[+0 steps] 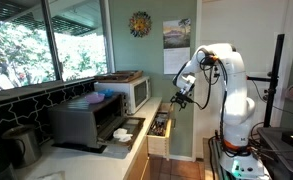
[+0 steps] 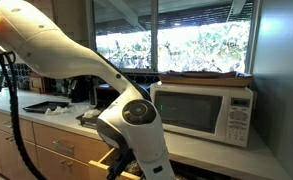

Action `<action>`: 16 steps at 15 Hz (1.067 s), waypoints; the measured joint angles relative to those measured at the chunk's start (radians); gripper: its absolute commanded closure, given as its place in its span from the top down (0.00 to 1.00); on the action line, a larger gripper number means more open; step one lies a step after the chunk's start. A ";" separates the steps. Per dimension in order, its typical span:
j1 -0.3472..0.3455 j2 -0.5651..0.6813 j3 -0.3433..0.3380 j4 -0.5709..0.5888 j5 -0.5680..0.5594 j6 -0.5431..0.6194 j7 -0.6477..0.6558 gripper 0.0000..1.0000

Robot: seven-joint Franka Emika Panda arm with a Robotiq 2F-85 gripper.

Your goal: Open the far right drawer

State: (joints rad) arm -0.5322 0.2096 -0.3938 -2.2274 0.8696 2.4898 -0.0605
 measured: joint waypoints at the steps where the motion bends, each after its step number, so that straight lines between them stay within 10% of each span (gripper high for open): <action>1: 0.000 0.000 0.000 0.002 0.001 0.000 -0.001 1.00; 11: 0.060 0.080 -0.031 0.052 -0.270 0.019 0.435 1.00; 16: 0.064 0.160 -0.009 0.155 -0.275 -0.021 0.451 1.00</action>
State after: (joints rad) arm -0.4682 0.3700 -0.4024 -2.0720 0.5944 2.4693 0.3902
